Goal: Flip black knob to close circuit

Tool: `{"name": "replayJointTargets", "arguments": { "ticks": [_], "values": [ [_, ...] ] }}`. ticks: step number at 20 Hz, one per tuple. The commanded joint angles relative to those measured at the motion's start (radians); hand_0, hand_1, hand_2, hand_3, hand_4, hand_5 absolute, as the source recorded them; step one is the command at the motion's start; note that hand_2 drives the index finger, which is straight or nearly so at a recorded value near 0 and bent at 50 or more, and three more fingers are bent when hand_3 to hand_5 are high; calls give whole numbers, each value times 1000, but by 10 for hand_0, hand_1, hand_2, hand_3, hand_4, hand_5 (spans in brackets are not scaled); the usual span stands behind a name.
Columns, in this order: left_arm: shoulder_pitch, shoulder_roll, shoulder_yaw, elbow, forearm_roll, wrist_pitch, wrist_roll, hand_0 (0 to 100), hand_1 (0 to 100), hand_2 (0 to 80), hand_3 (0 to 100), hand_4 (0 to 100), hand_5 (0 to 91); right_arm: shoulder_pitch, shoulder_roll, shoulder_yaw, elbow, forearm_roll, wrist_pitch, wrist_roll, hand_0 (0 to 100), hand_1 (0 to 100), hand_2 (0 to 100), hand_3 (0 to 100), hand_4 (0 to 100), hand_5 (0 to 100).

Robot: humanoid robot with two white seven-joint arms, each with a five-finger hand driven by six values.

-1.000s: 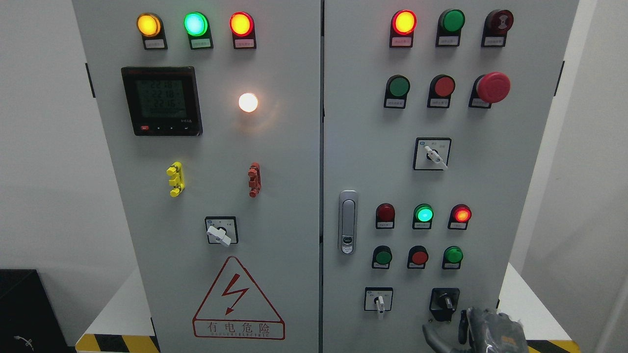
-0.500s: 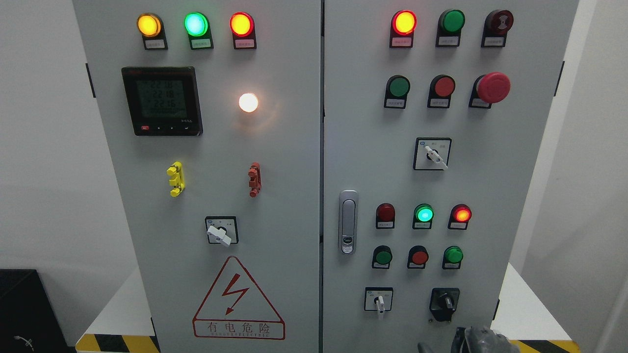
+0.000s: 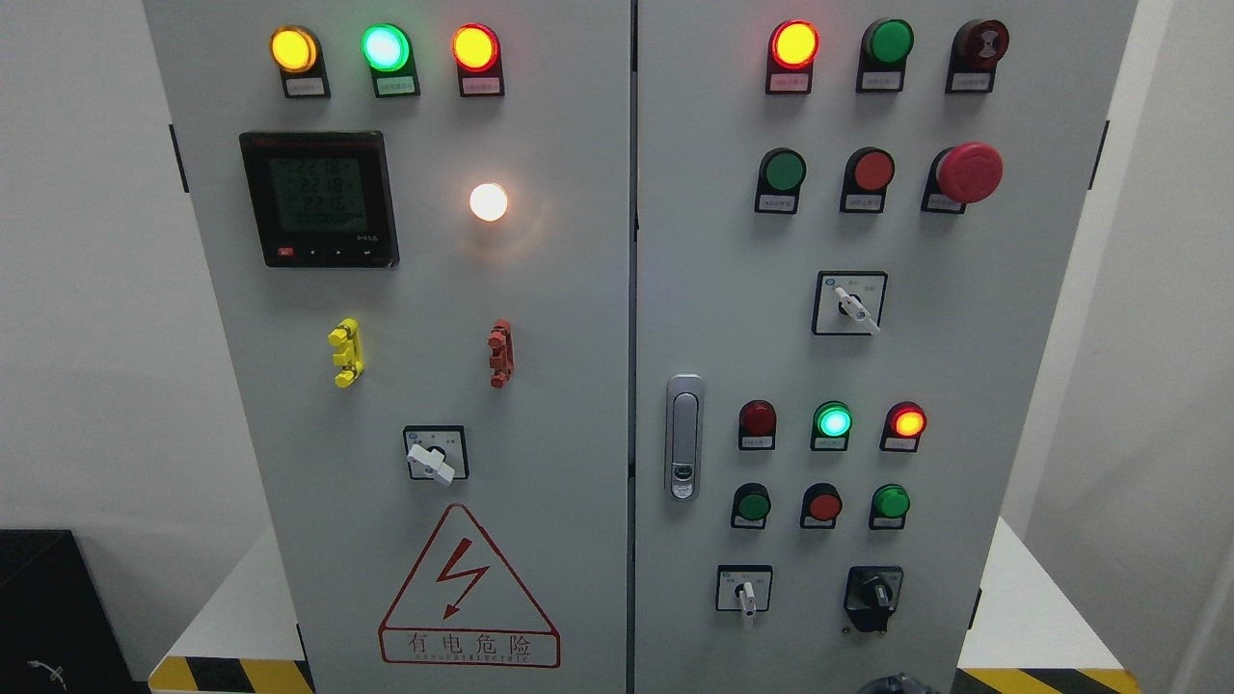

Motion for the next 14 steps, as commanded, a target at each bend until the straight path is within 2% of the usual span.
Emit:
{"name": "replayJointTargets", "arguments": {
  "ticks": [1, 5, 7, 10, 12, 14],
  "values": [
    [0, 0, -20, 22, -21, 1, 1, 0, 0, 0, 0, 0, 0, 100, 45, -29, -40, -289, -56, -4, 0, 84, 145, 287, 222, 111],
    [0, 0, -20, 22, -21, -1, 1, 0, 0, 0, 0, 0, 0, 132, 47, -26, -18, -384, -108, 19, 0, 68, 46, 138, 69, 0],
    [0, 0, -21, 22, -21, 1, 1, 0, 0, 0, 0, 0, 0, 132, 47, -26, 3, -441, -132, 42, 0, 71, 0, 78, 0, 0],
    [0, 0, -21, 22, -21, 1, 1, 0, 0, 0, 0, 0, 0, 131, 47, -40, 35, -553, -159, 88, 0, 63, 0, 0, 0, 0],
    [0, 0, -20, 22, -20, 1, 1, 0, 0, 0, 0, 0, 0, 128, 47, -59, 75, -576, -185, 119, 0, 57, 0, 0, 0, 0],
    [0, 0, -20, 22, -21, -1, 1, 0, 0, 0, 0, 0, 0, 125, 47, -63, 95, -578, -209, 123, 0, 56, 0, 0, 0, 0]
  ]
}}
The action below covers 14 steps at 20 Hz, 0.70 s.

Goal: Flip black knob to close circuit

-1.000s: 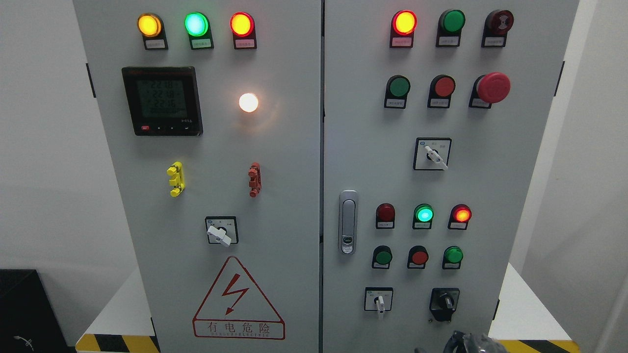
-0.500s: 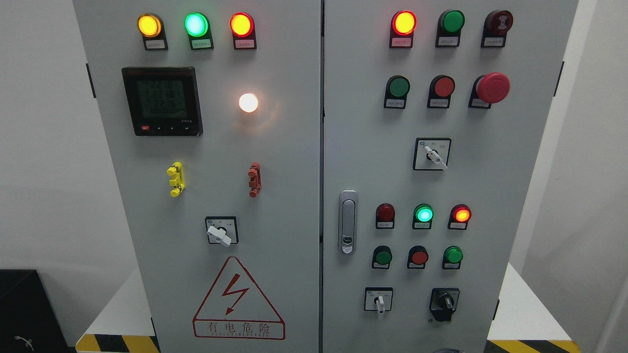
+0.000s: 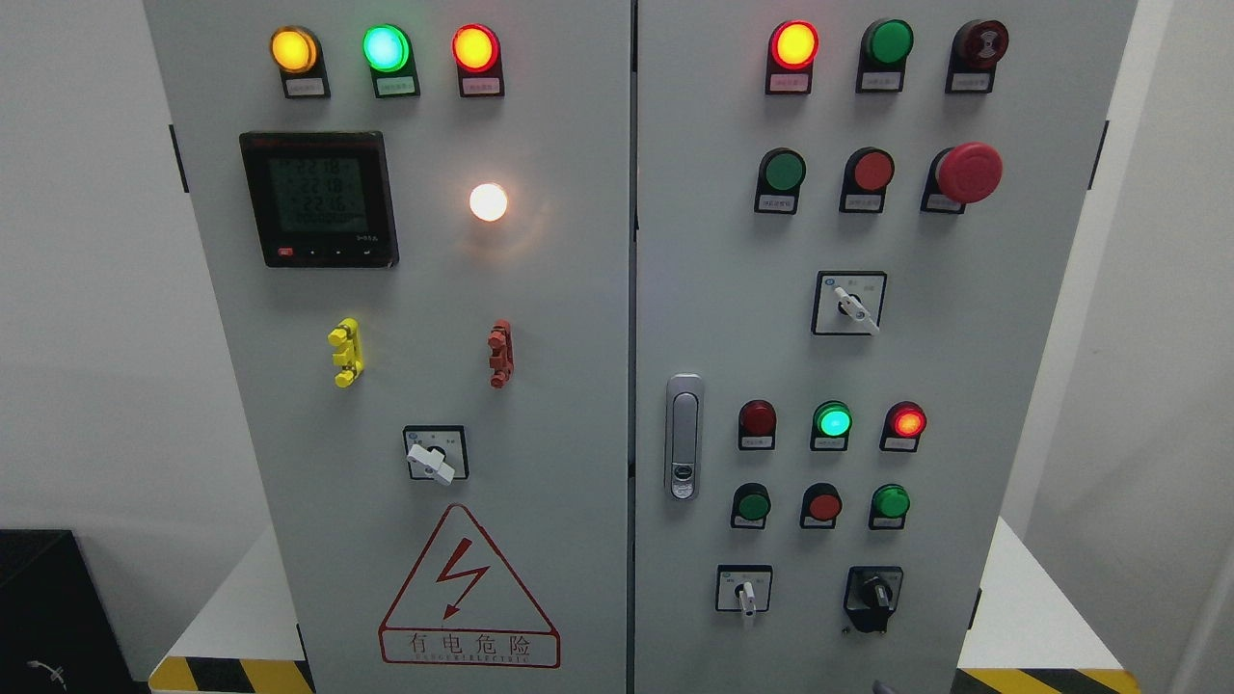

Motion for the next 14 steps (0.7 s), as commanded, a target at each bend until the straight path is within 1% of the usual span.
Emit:
{"name": "replayJointTargets", "arguments": {
  "ticks": [1, 7, 10, 14],
  "values": [
    [0, 0, -20, 21, -20, 1, 1, 0, 0, 0, 0, 0, 0, 6, 14, -33, 78, -103, -30, 22, 0, 57, 0, 0, 0, 0],
    [0, 0, -20, 21, -21, -1, 1, 0, 0, 0, 0, 0, 0, 2, 12, -35, 78, -140, -37, 25, 0, 58, 0, 0, 0, 0],
    [0, 0, -20, 21, -20, 1, 1, 0, 0, 0, 0, 0, 0, 3, 14, -50, 78, -141, -41, 28, 0, 58, 0, 0, 0, 0],
    [0, 0, -20, 21, -21, 1, 1, 0, 0, 0, 0, 0, 0, 11, 15, -56, 82, -160, -65, 27, 0, 58, 0, 0, 0, 0]
  ]
}}
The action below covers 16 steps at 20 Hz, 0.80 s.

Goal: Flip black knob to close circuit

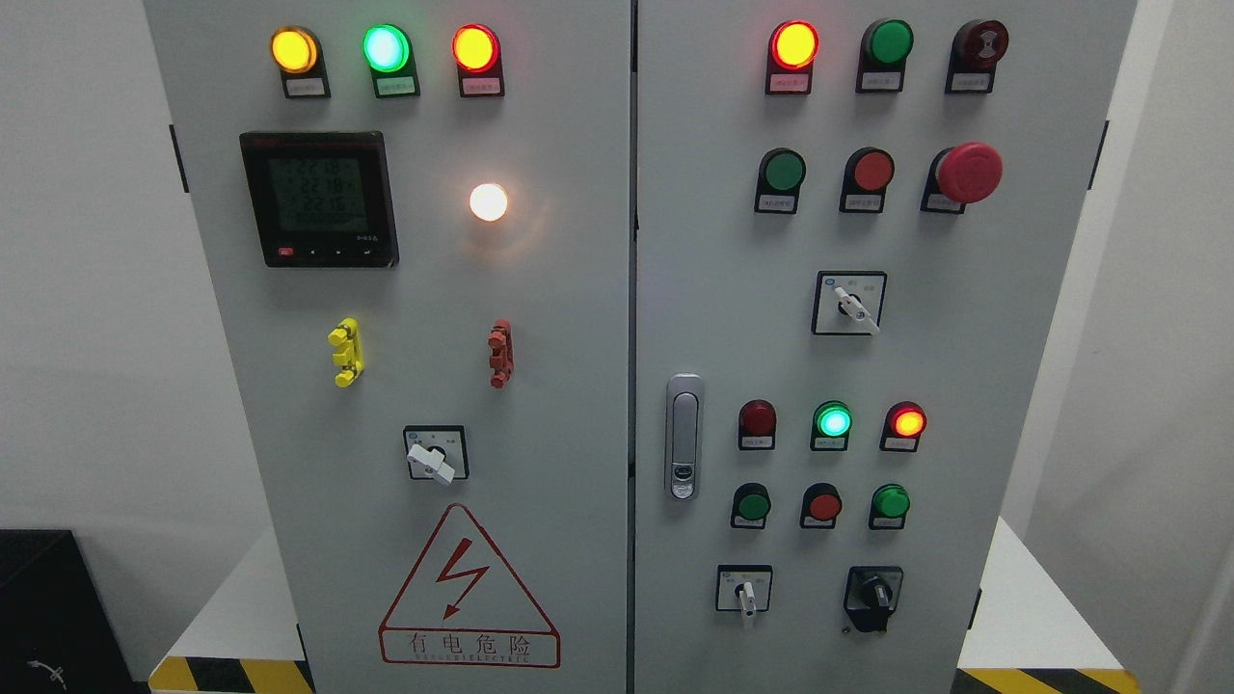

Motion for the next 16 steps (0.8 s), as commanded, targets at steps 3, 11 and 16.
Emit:
{"name": "replayJointTargets", "arguments": {
  "ticks": [3, 11, 16],
  "values": [
    [0, 0, -20, 21, -21, -1, 1, 0, 0, 0, 0, 0, 0, 7, 6, -12, 24, -39, -13, 0, 0, 58, 0, 0, 0, 0],
    [0, 0, -21, 21, -20, 1, 1, 0, 0, 0, 0, 0, 0, 12, 1, -18, 32, -41, -10, 5, 0, 58, 0, 0, 0, 0],
    [0, 0, -20, 21, -21, -1, 1, 0, 0, 0, 0, 0, 0, 12, 2, -23, 41, -41, -13, 28, 0, 58, 0, 0, 0, 0]
  ]
}}
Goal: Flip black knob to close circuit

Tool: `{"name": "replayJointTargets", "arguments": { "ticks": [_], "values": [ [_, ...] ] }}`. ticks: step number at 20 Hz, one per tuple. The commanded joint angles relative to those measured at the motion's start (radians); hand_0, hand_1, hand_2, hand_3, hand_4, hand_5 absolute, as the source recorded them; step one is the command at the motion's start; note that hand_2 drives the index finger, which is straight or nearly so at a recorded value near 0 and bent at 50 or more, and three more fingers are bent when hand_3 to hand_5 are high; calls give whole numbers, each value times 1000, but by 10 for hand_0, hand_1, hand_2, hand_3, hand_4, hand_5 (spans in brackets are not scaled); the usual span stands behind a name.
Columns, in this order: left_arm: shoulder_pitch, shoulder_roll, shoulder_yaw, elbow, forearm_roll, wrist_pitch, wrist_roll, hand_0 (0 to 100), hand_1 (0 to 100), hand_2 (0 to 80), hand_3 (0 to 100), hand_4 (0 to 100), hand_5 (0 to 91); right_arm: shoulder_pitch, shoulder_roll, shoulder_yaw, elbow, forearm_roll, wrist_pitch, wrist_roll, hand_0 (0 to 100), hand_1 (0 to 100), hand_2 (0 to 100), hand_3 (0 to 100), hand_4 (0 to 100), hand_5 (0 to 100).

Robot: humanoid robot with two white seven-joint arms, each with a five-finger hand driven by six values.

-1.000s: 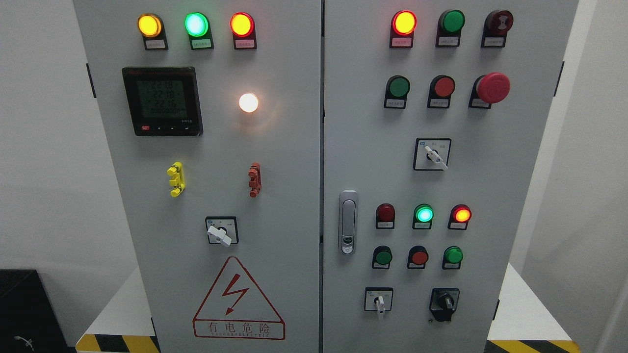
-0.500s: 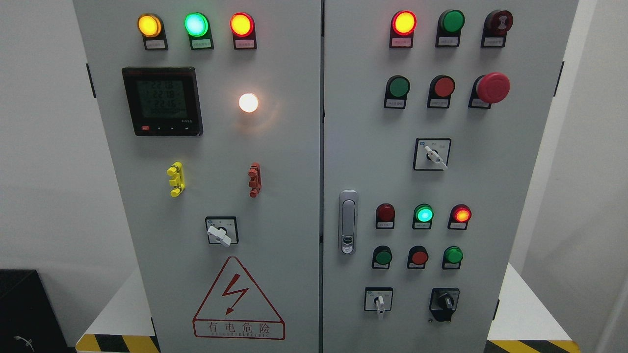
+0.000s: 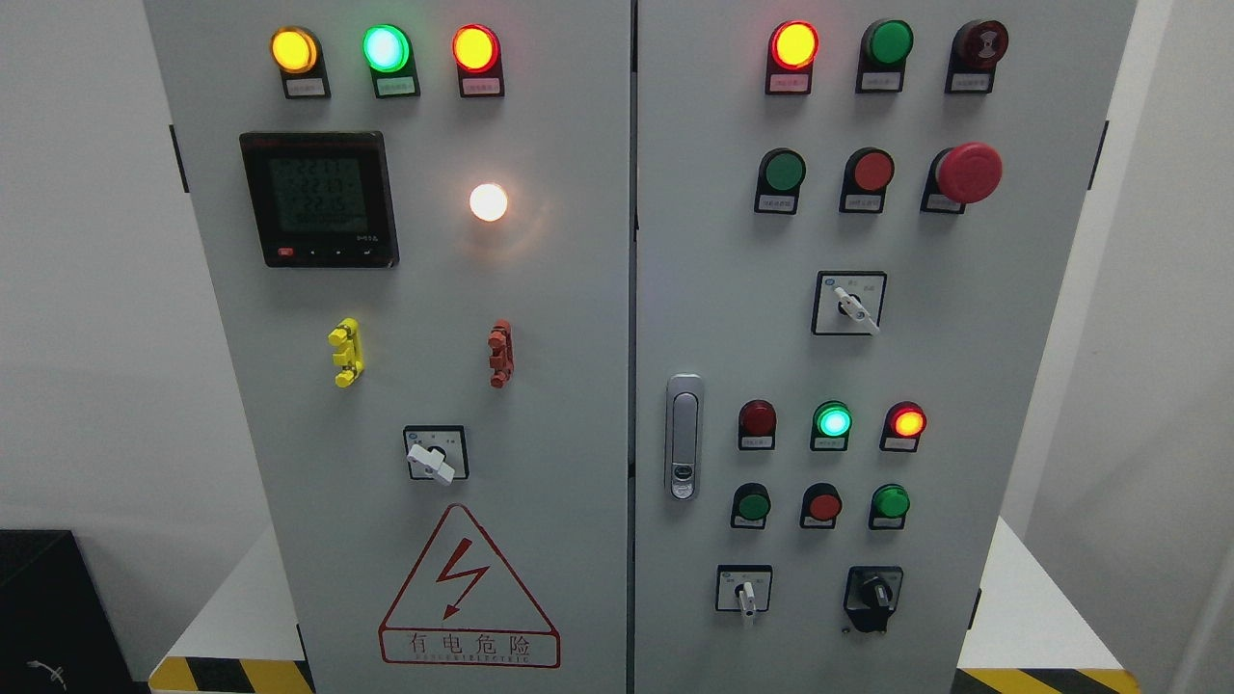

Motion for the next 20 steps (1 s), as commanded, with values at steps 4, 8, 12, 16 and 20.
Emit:
{"name": "replayJointTargets", "arguments": {
  "ticks": [4, 8, 12, 16, 20],
  "values": [
    [0, 0, -20, 21, -20, 1, 1, 0, 0, 0, 0, 0, 0, 5, 2, -12, 26, -25, -2, 11, 0, 58, 0, 0, 0, 0],
    [0, 0, -20, 21, -21, 1, 1, 0, 0, 0, 0, 0, 0, 18, 2, -12, 26, -27, -14, 11, 0, 58, 0, 0, 0, 0],
    [0, 0, -20, 21, -21, 1, 1, 0, 0, 0, 0, 0, 0, 16, 2, -5, 22, -27, -14, 11, 0, 58, 0, 0, 0, 0],
    [0, 0, -20, 21, -20, -1, 1, 0, 0, 0, 0, 0, 0, 16, 2, -5, 20, -25, -13, 11, 0, 58, 0, 0, 0, 0],
    [0, 0, -20, 21, -20, 1, 1, 0, 0, 0, 0, 0, 0, 13, 2, -5, 25, -25, -13, 9, 0, 58, 0, 0, 0, 0]
  ]
}}
